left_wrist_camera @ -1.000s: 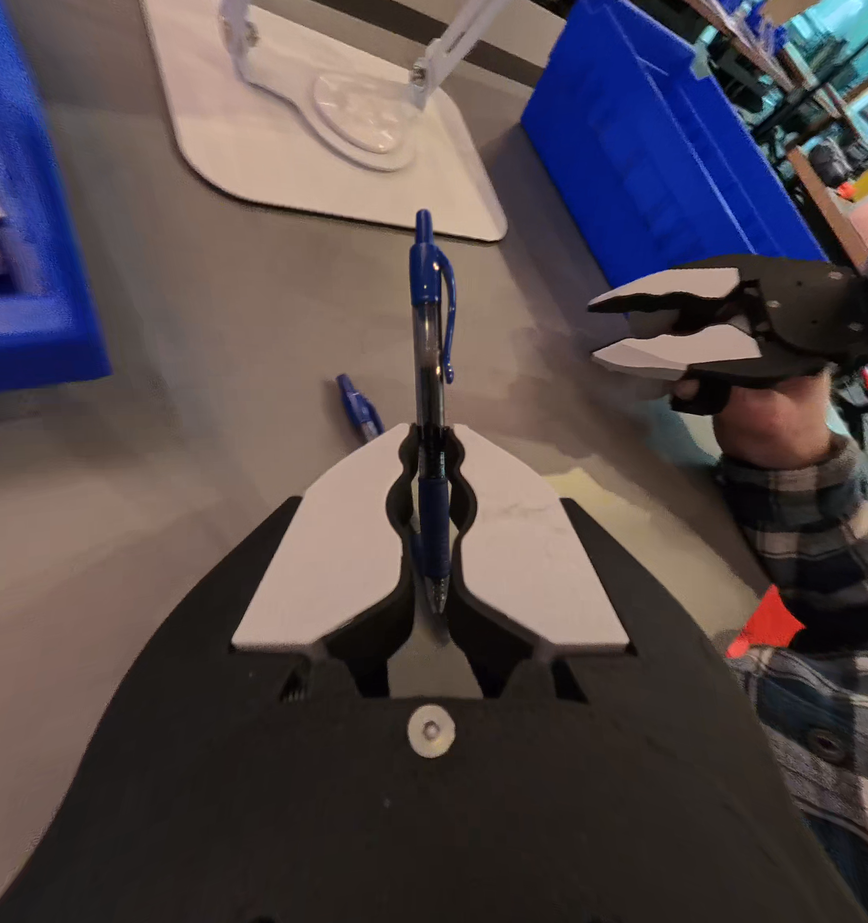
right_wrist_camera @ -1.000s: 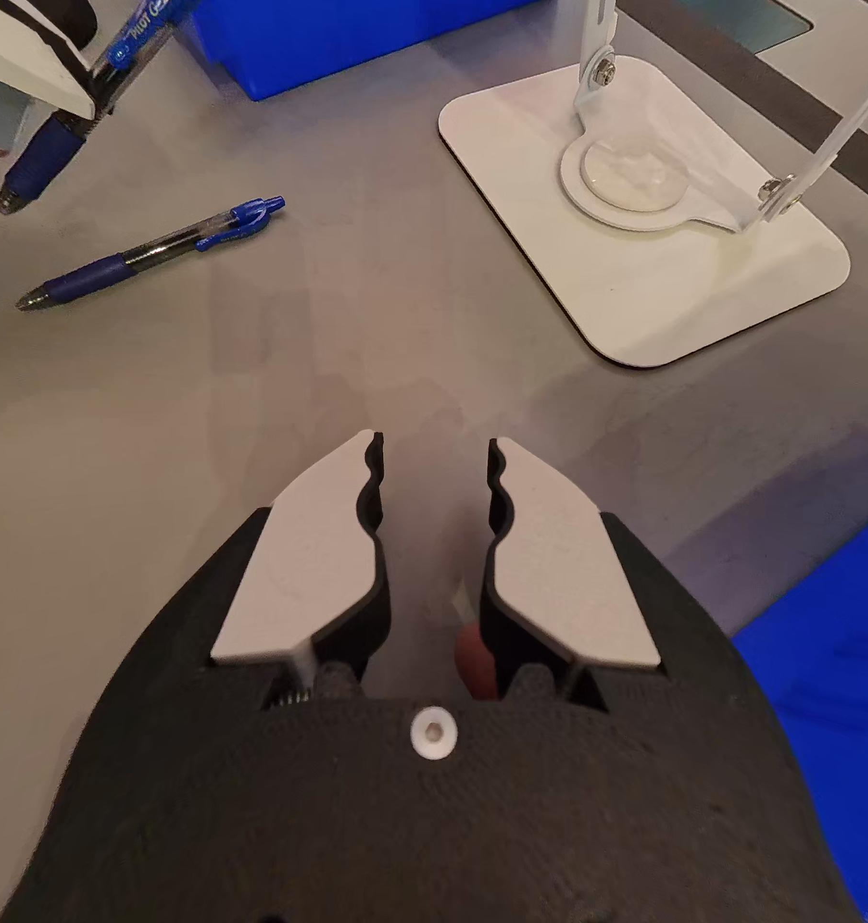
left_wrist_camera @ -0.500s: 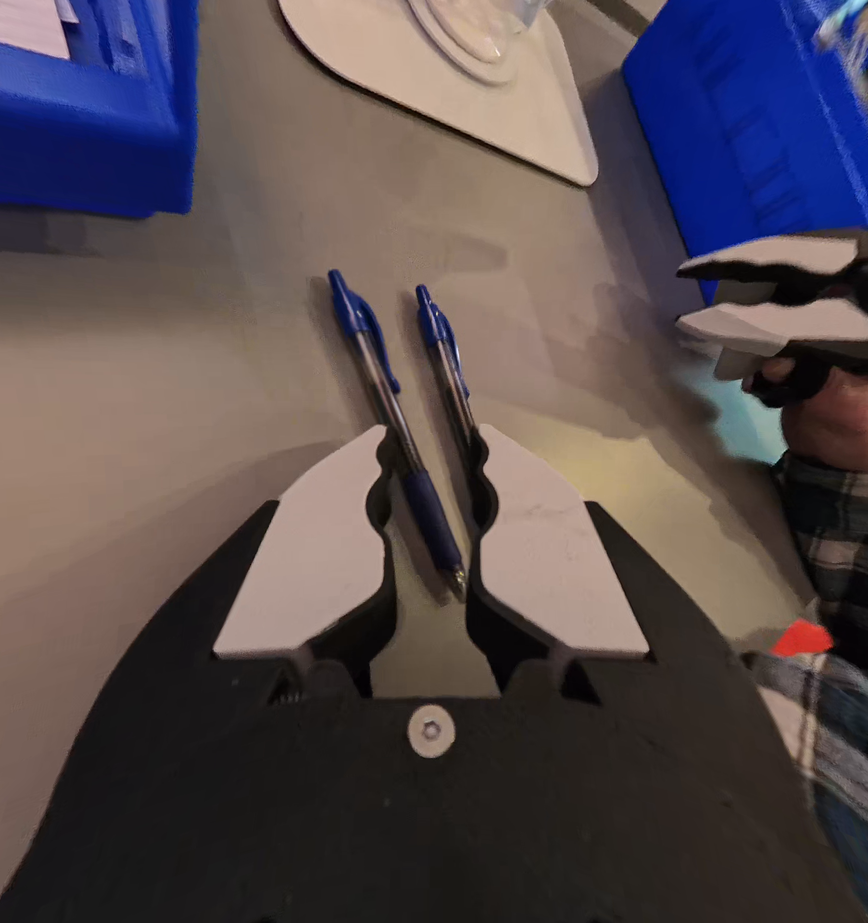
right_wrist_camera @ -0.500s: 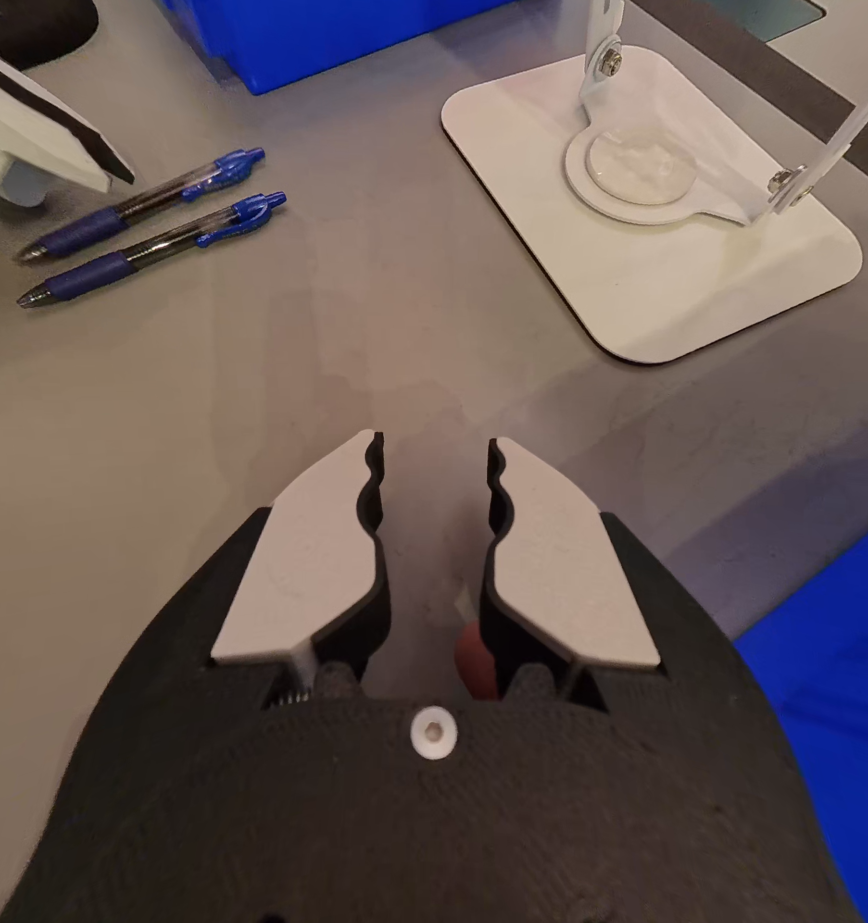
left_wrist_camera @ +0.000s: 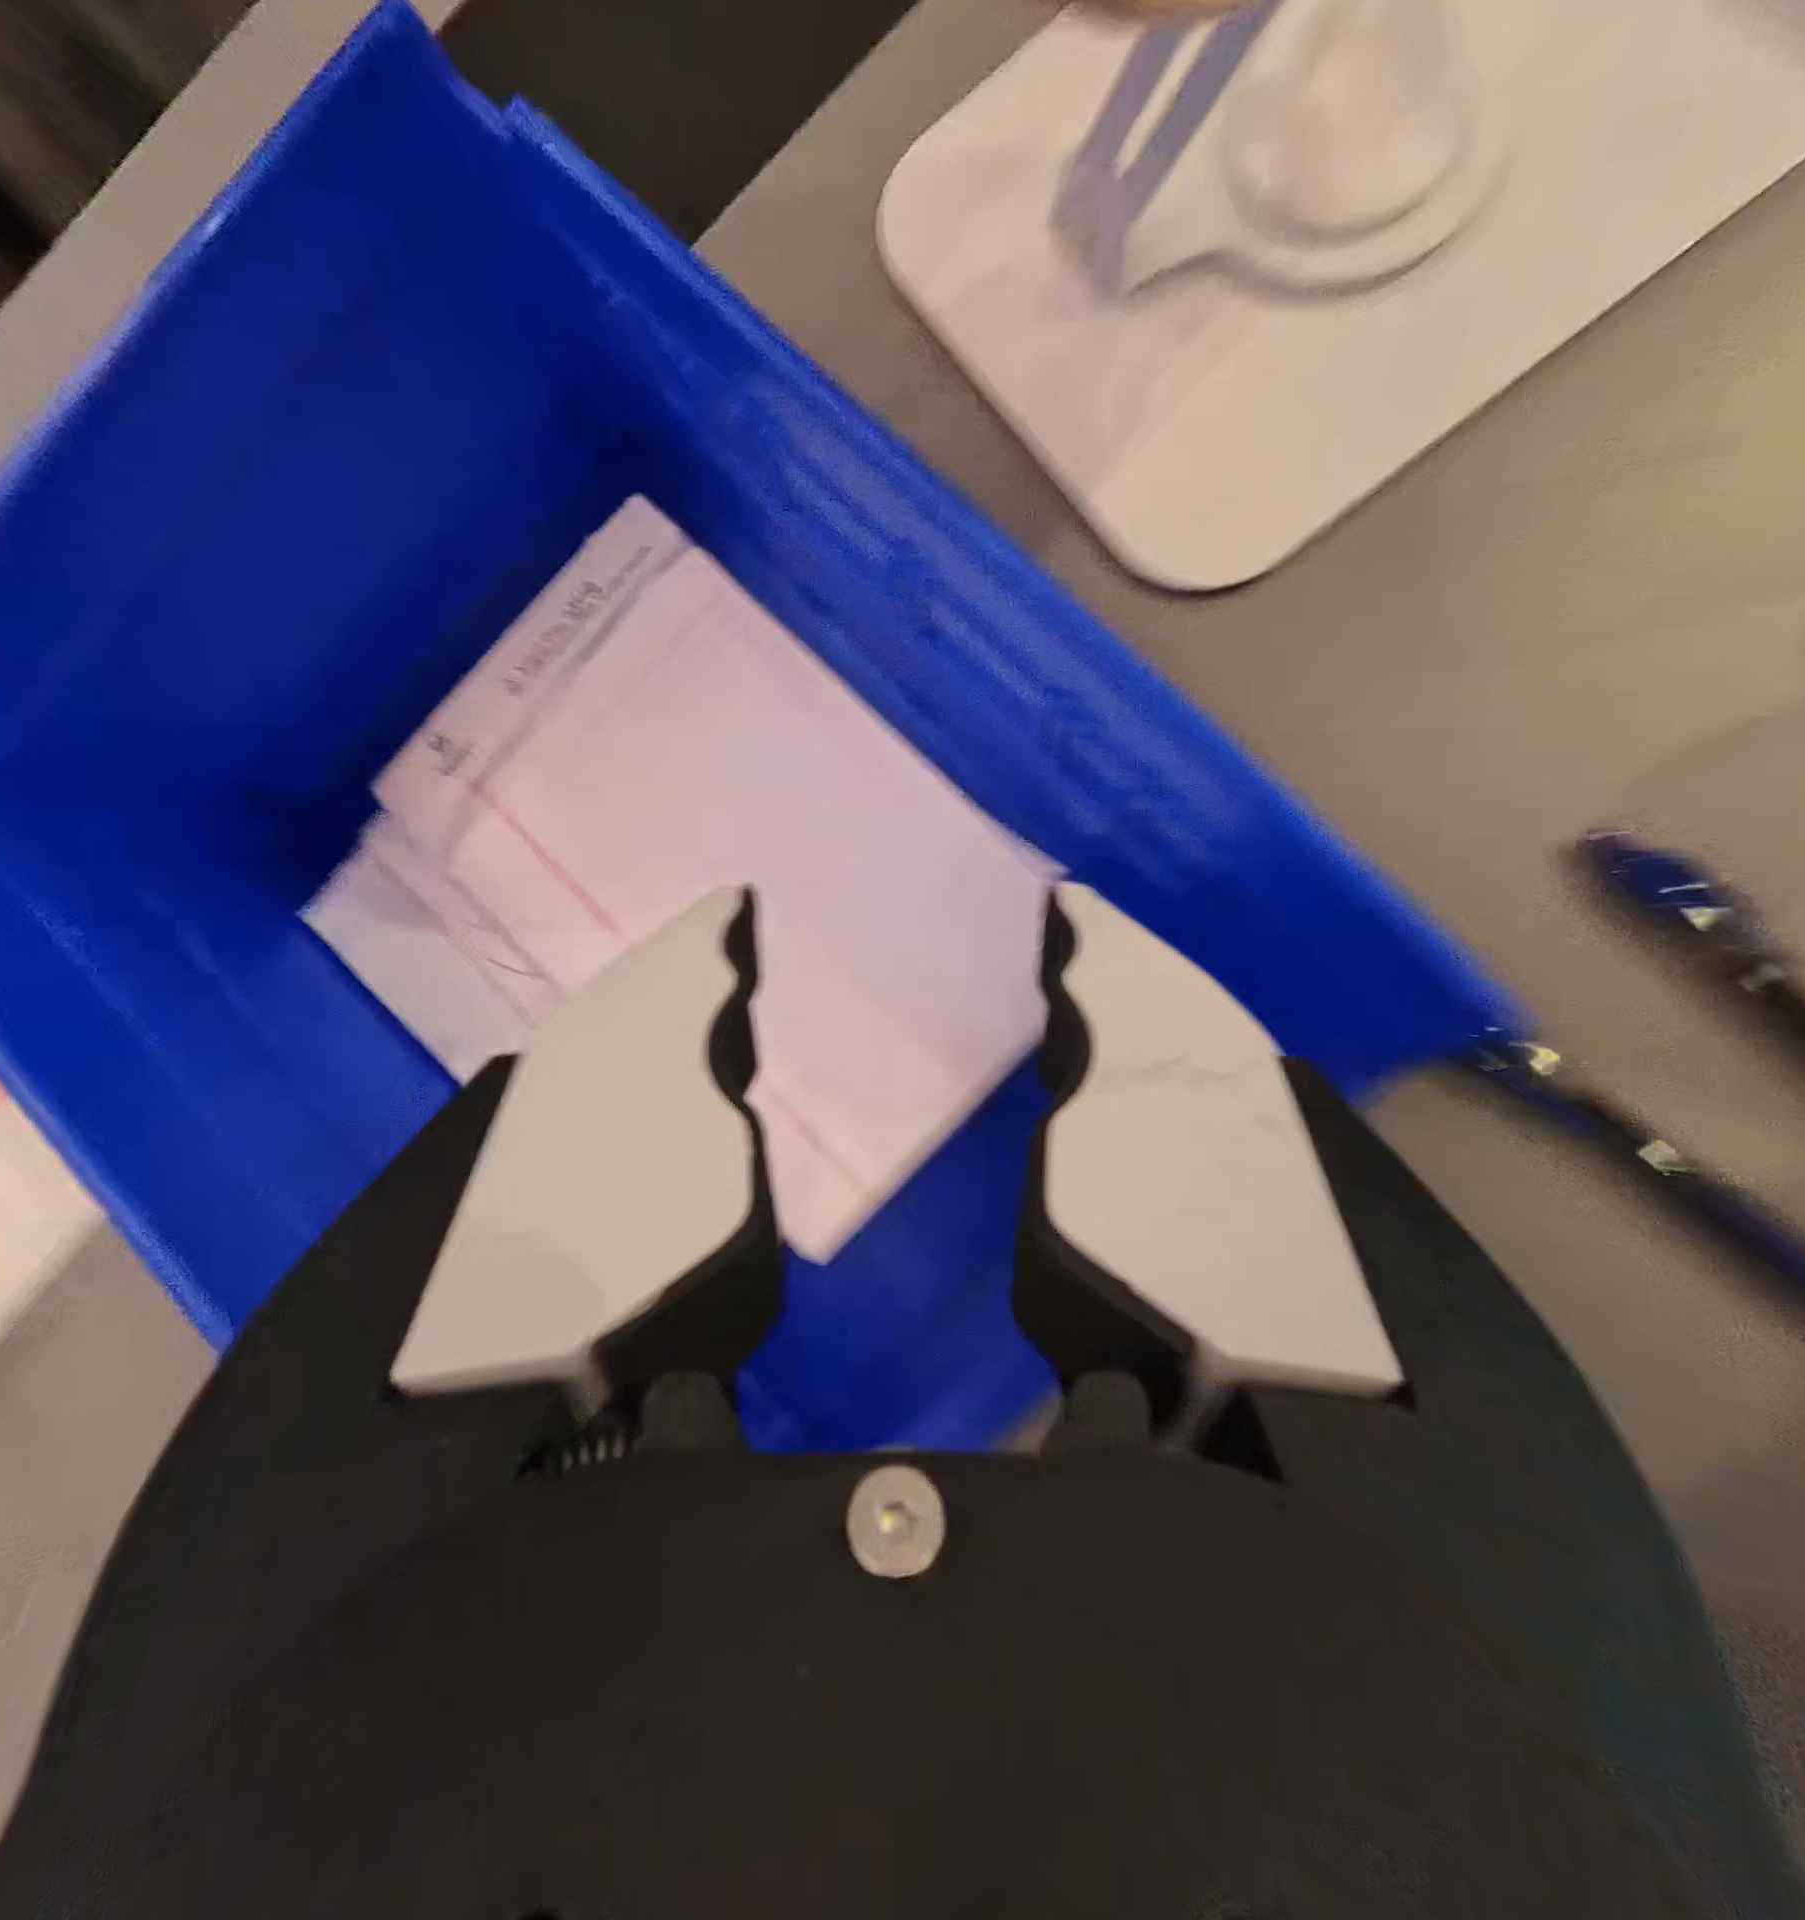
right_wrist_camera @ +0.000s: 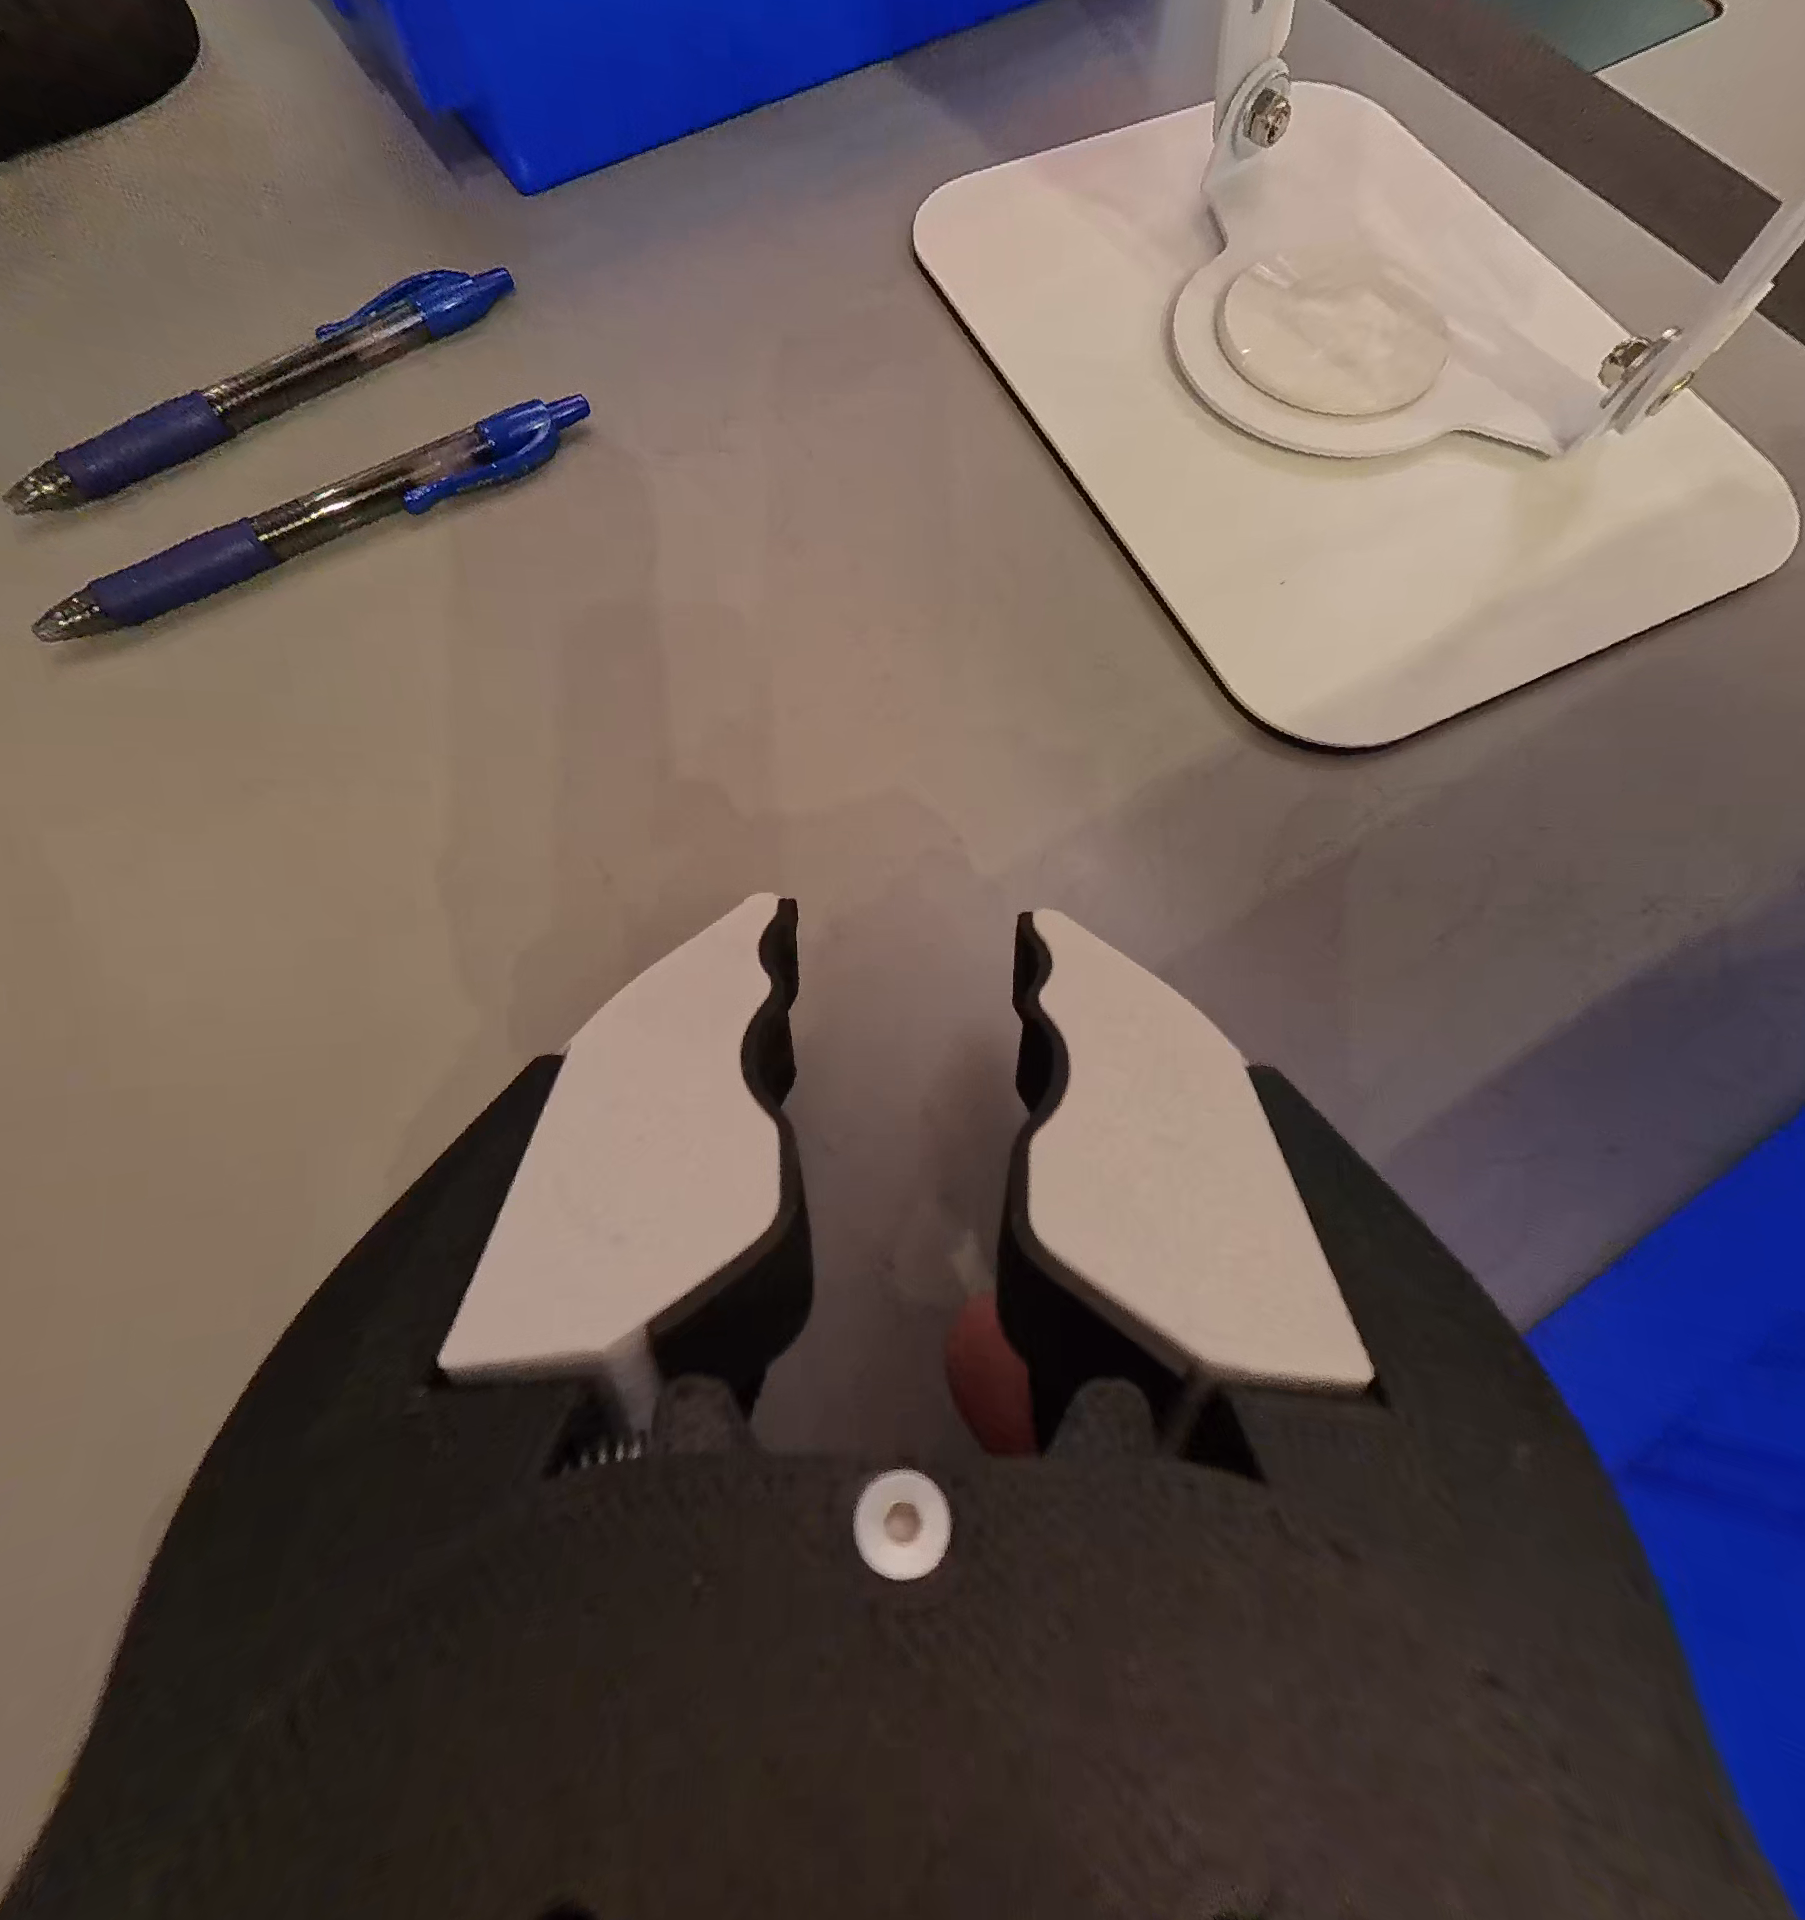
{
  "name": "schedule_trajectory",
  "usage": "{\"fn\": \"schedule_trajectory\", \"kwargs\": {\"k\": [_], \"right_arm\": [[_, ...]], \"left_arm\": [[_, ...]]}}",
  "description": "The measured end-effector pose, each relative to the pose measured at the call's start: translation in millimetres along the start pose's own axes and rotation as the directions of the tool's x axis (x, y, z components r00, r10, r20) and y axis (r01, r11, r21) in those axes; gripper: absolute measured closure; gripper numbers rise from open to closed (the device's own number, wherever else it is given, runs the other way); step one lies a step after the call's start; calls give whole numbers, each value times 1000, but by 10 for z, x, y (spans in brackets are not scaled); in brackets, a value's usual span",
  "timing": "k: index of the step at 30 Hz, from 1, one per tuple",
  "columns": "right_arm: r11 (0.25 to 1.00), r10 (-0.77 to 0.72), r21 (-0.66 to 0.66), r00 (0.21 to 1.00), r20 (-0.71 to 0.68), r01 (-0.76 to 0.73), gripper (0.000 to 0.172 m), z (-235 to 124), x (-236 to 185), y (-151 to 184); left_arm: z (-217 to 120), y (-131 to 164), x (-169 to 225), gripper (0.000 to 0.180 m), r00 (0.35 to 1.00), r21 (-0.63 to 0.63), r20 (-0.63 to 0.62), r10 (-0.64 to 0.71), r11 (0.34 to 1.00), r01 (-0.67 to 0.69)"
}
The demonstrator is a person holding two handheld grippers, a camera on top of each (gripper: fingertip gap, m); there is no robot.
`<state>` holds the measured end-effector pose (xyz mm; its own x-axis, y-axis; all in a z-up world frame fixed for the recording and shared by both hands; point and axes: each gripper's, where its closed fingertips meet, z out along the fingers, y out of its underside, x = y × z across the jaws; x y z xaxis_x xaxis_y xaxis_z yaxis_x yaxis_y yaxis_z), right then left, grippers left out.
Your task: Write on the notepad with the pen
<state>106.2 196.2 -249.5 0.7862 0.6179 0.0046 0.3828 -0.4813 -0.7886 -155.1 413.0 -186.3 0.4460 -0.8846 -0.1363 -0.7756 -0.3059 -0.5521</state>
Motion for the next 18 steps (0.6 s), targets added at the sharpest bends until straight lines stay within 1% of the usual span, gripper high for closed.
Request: {"fn": "schedule_trajectory", "kwargs": {"k": [1, 2, 4, 5, 6, 8, 11, 12, 13, 15, 17, 18], "right_arm": [[1000, 0, 0, 1000, -2, 0, 132, -2, 5, 0], [1000, 0, 1, 1000, -3, 0, 132, -4, 11, 0], [1000, 4, -1, 1000, -4, -4, 132, -2, 21, 7], [1000, 4, -2, 1000, -2, -4, 132, 1, 21, 10], [1000, 1, -2, 1000, 2, -1, 132, 3, 15, 10], [1000, -4, -2, 1000, 4, 4, 131, 6, 10, 9], [1000, -1, -7, 1000, 7, 1, 132, 19, 12, 22], [1000, -1, -10, 1000, 8, 1, 132, 25, 13, 30], [1000, -1, -14, 1000, 8, 2, 132, 31, 14, 38], [1000, 2, -17, 1000, 13, -2, 132, 41, 15, 51], [1000, 8, -18, 1000, 19, -7, 132, 44, 17, 56], [1000, 10, -16, 1000, 21, -9, 132, 45, 17, 52]], "left_arm": [[138, -22, -194, 120, 999, -29, 14, 46, 999, -45], [268, -39, -305, 120, 993, -54, -8, 122, 991, -122], [511, -45, -552, 106, 951, -108, 3, 309, 945, -307], [618, -16, -603, 105, 931, -141, -36, 363, 920, -365], [710, -14, -694, 104, 912, -167, -39, 408, 897, -408], [848, -40, -749, 103, 880, -161, -96, 465, 865, -475], [1004, -18, -786, 92, 870, -194, -191, 455, 851, -488], [1016, 38, -774, 90, 868, -228, -235, 437, 844, -486], [998, 51, -791, 91, 862, -248, -236, 449, 830, -500], [844, 57, -621, 92, 844, -203, -290, 452, 832, -515], [628, 138, -437, 91, 820, -180, -296, 489, 815, -551], [522, 213, -313, 87, 808, -168, -304, 505, 806, -568]]}}
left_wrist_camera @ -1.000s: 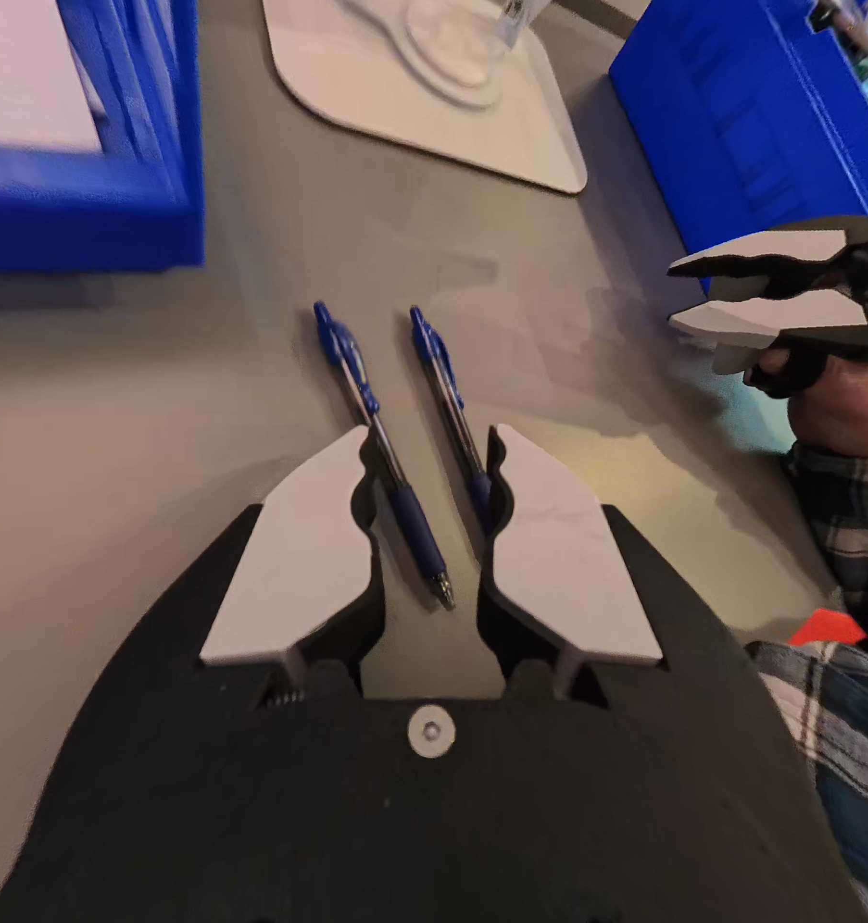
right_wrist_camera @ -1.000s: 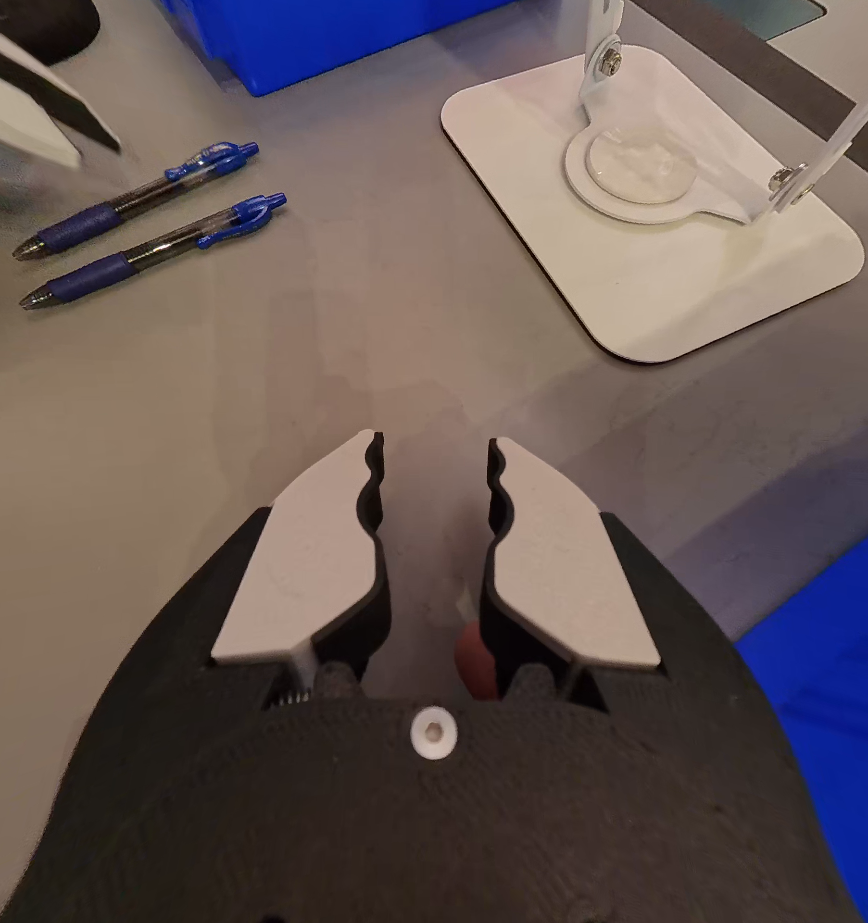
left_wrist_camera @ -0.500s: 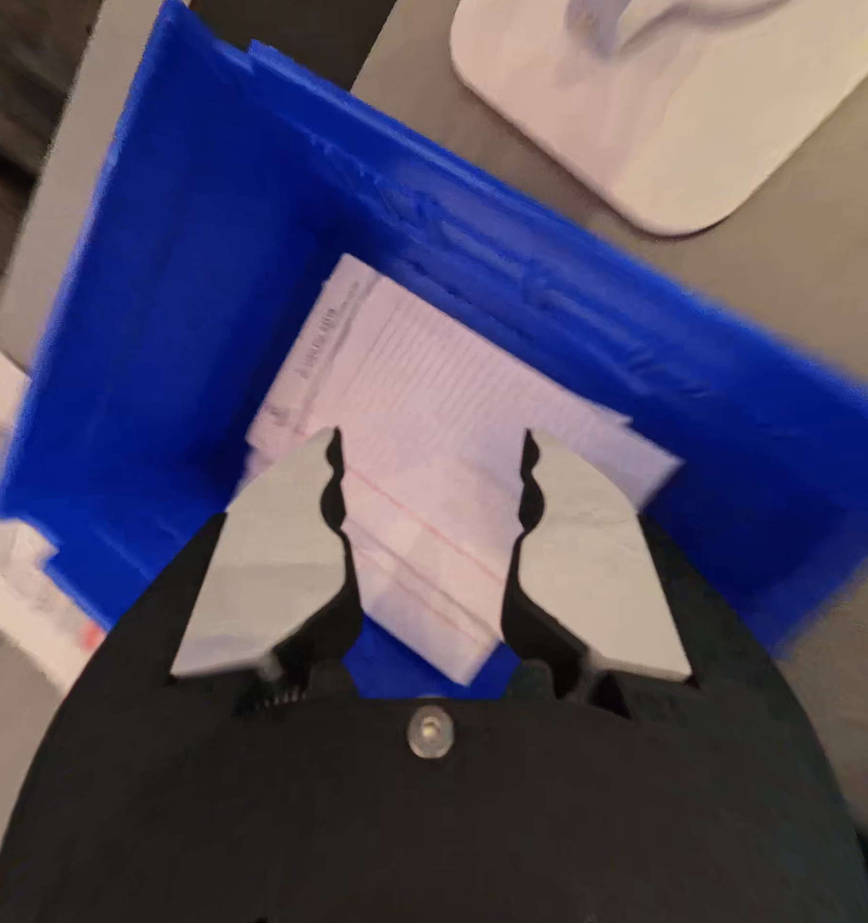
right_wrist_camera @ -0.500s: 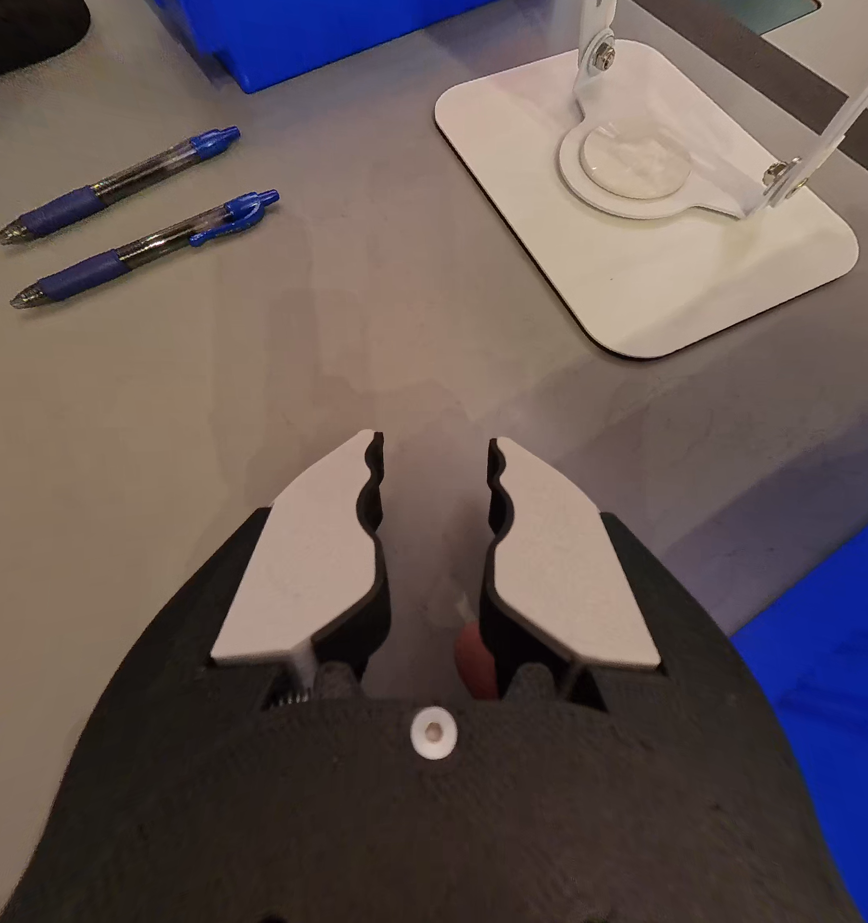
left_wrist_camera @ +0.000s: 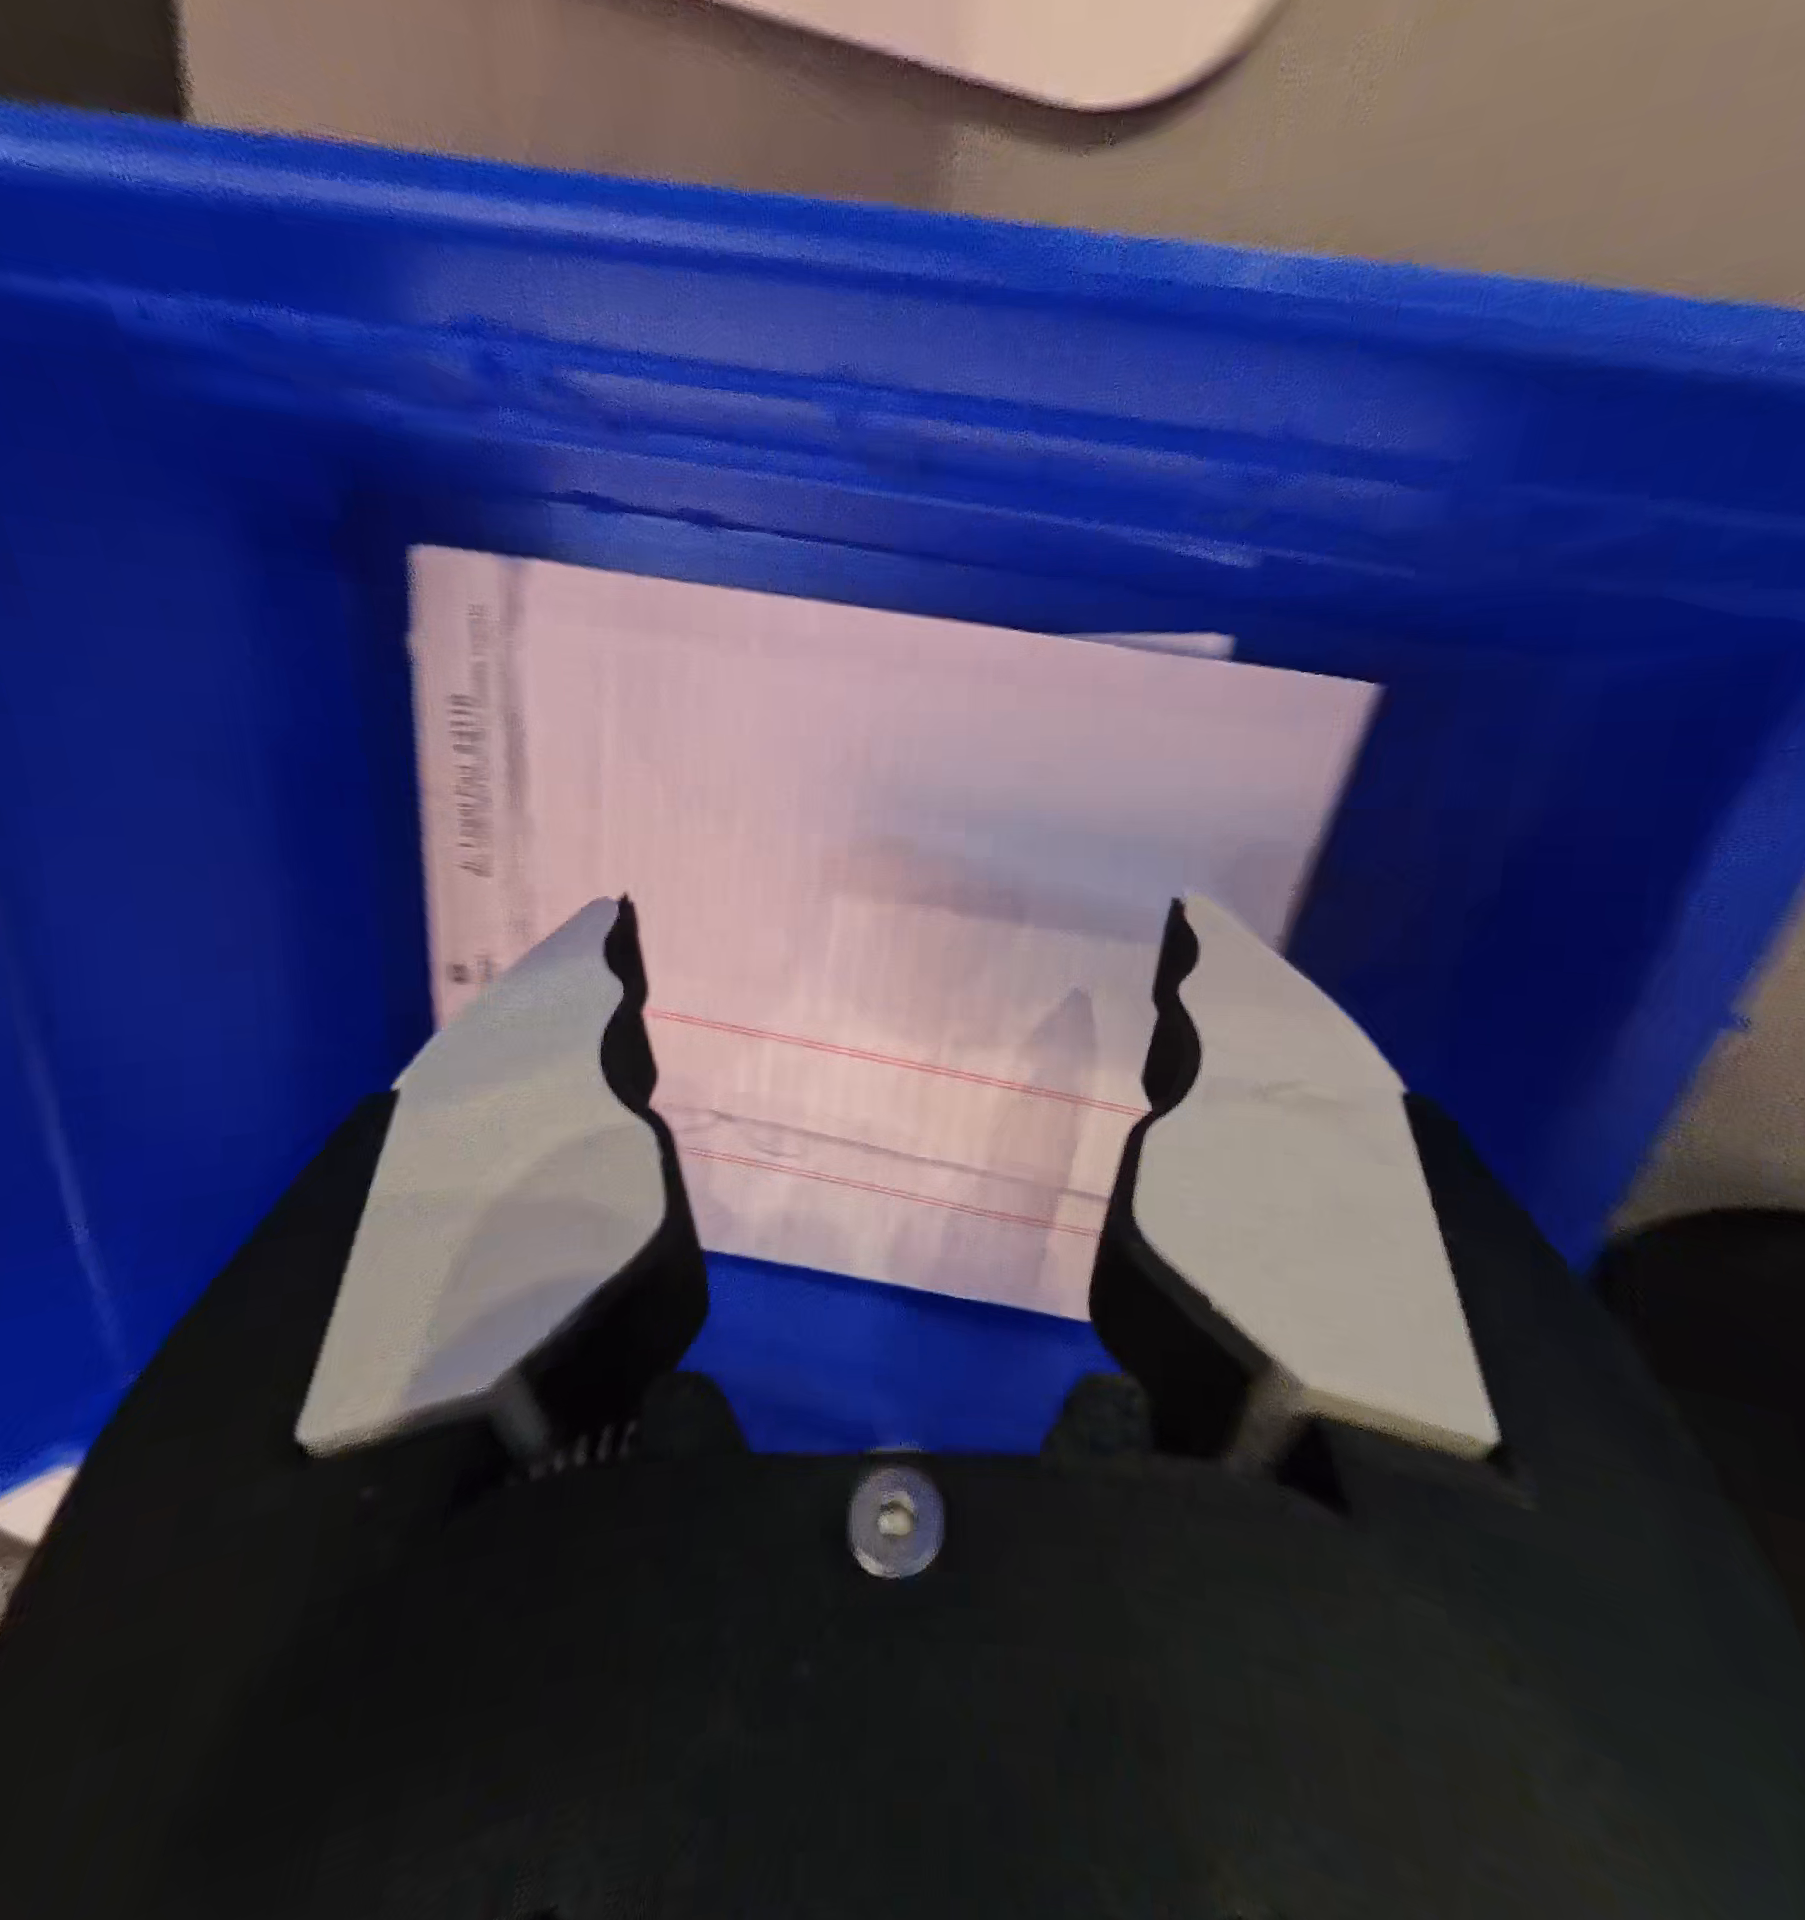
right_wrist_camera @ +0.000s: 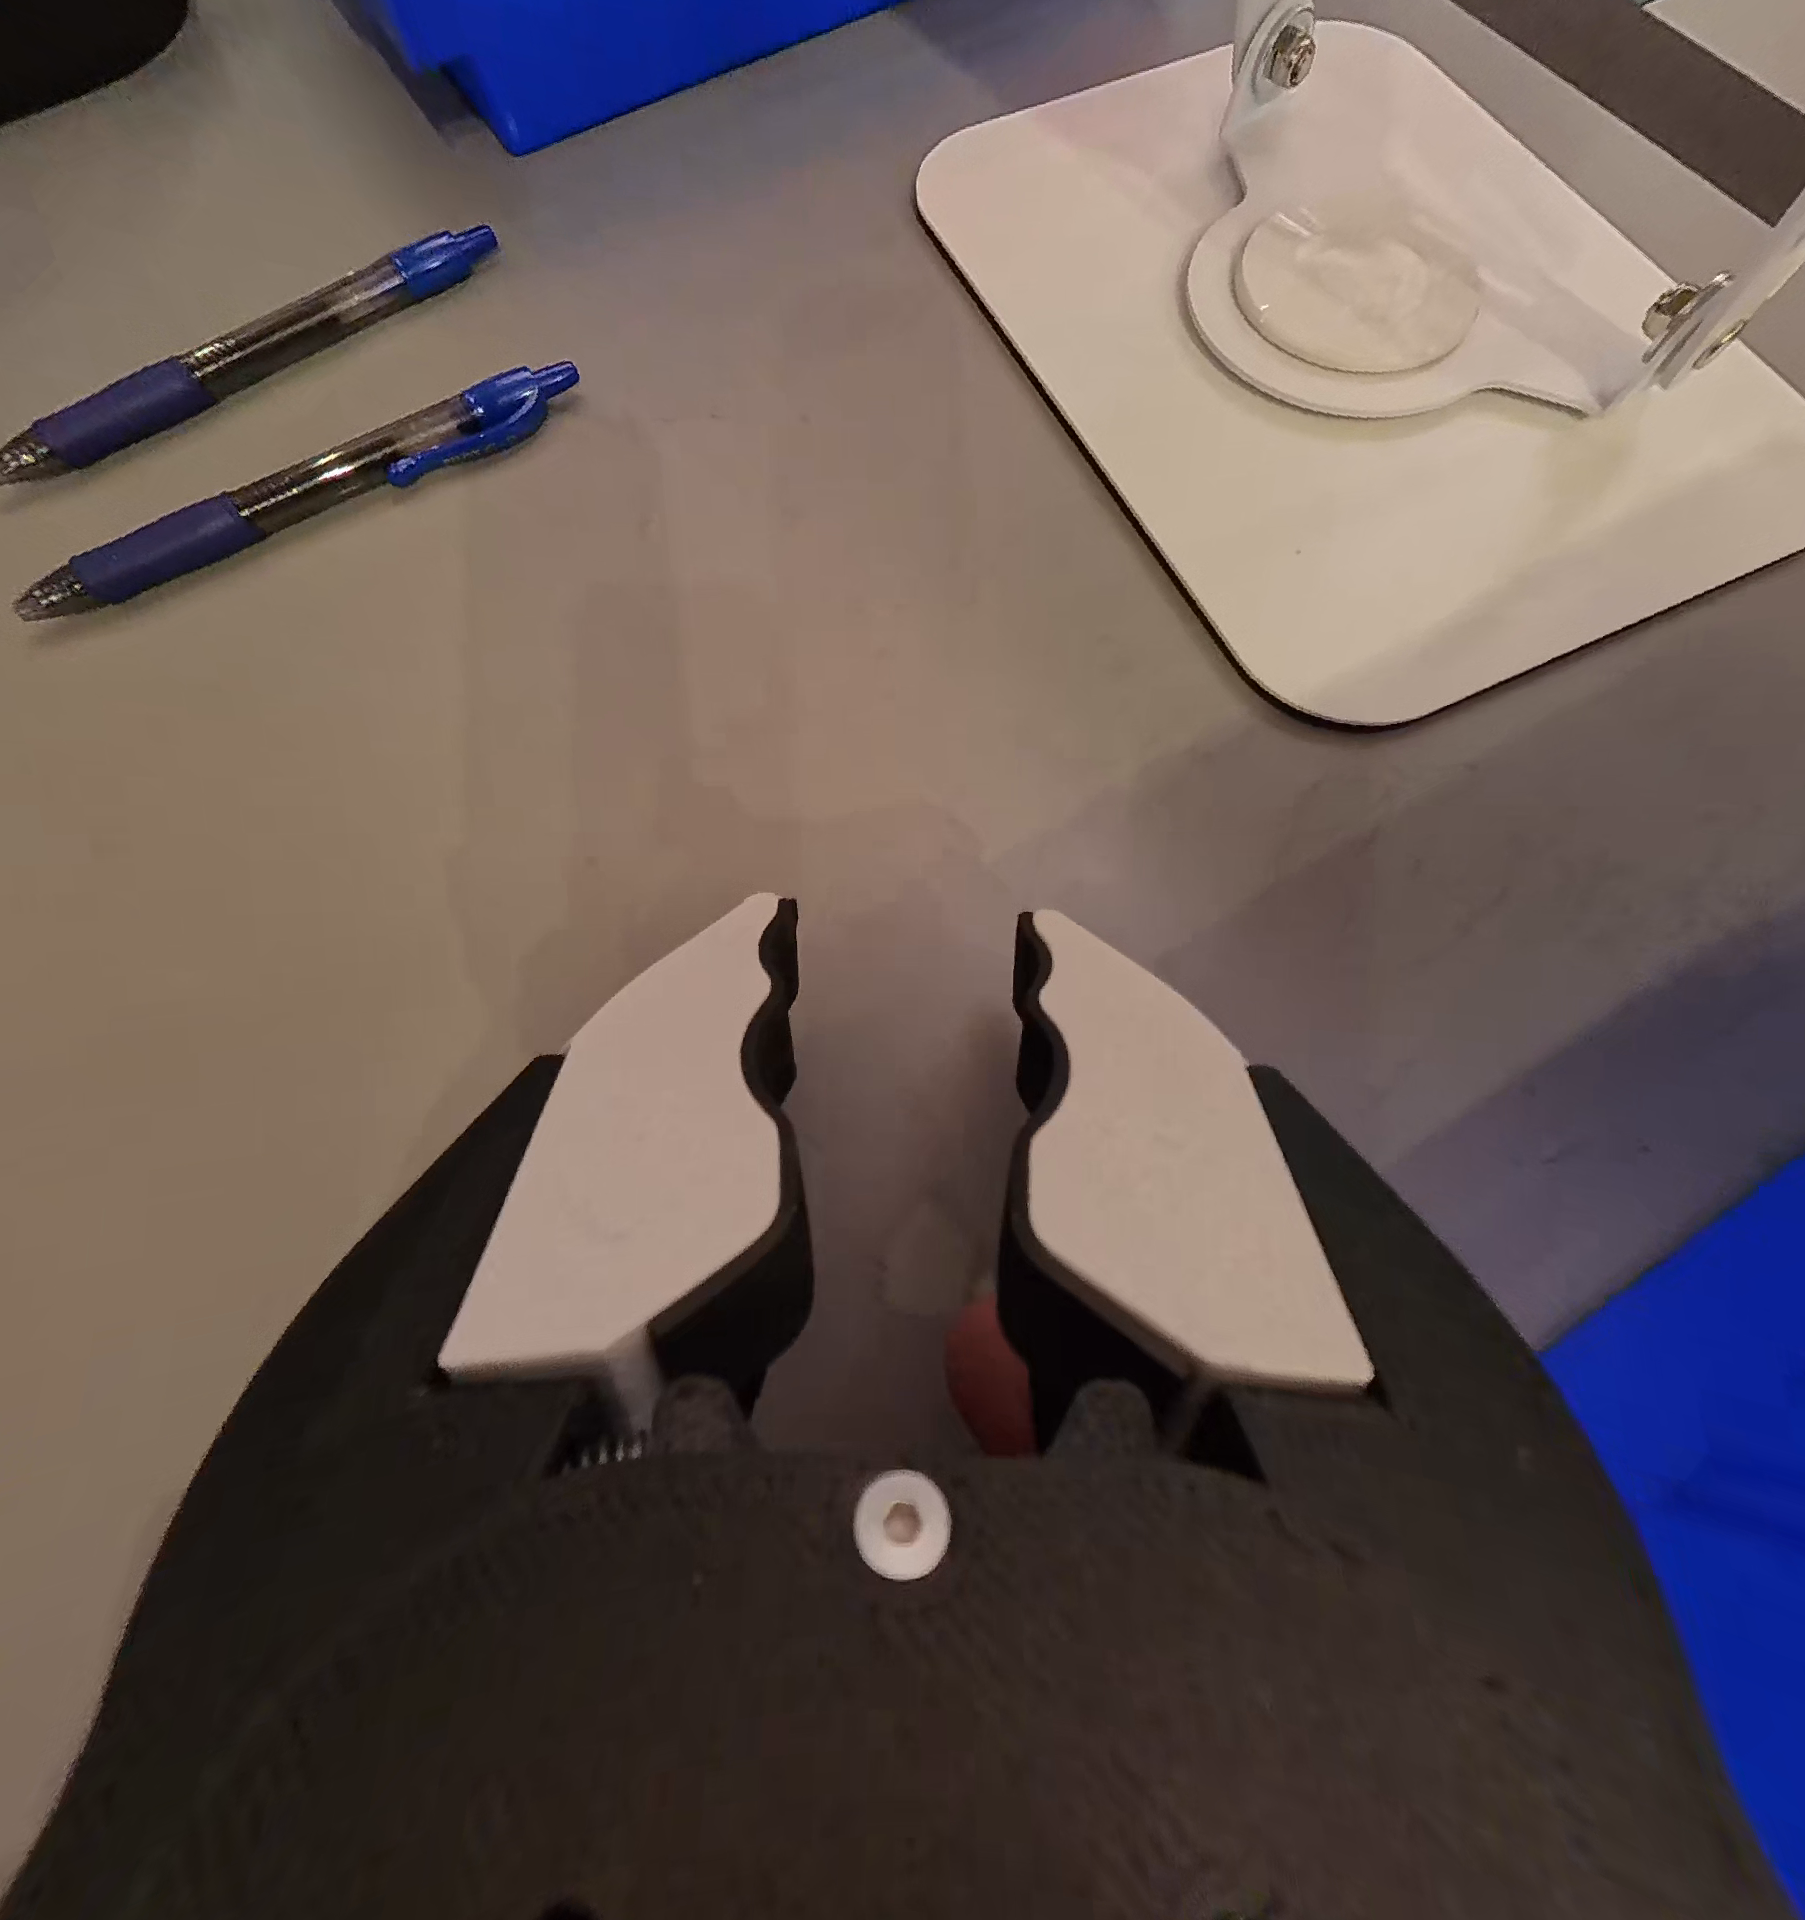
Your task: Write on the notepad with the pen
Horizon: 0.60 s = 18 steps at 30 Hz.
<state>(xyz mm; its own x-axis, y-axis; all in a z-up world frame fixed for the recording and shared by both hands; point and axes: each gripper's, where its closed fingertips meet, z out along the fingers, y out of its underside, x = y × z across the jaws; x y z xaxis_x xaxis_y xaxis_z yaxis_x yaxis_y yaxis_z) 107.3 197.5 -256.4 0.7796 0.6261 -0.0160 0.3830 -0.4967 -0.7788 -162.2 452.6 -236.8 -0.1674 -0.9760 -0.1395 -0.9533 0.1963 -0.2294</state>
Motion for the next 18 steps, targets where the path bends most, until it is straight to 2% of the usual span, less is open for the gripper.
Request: {"fn": "schedule_trajectory", "kwargs": {"k": [5, 7, 10, 12, 15, 17, 18], "right_arm": [[1000, 9, -6, 1000, 18, -9, 131, 25, -22, 12], [1000, 7, -11, 1000, 17, -6, 131, 33, -28, 19], [1000, 0, -14, 1000, 1, 0, 131, 24, -15, 21], [1000, 4, -11, 1000, -3, -4, 131, 16, -2, 20], [1000, 2, -14, 1000, -2, -2, 131, 18, -4, 22], [1000, -2, -16, 1000, 0, 2, 131, 21, -13, 23], [1000, -3, -15, 1000, 1, 3, 131, 19, -16, 21]], "left_arm": [[14, 171, 476, 85, 983, -56, 149, 105, 994, -97], [70, 284, 478, 85, 964, -115, 215, 154, 985, -131], [119, 334, 441, 89, 951, -127, 271, 150, 985, -119], [135, 366, 374, 91, 922, -177, 326, 209, 972, -158], [123, 347, 349, 91, 904, -169, 363, 226, 970, -174], [117, 370, 327, 103, 875, -200, 409, 258, 961, -190], [106, 373, 299, 102, 857, -210, 438, 271, 958, -195]]}}
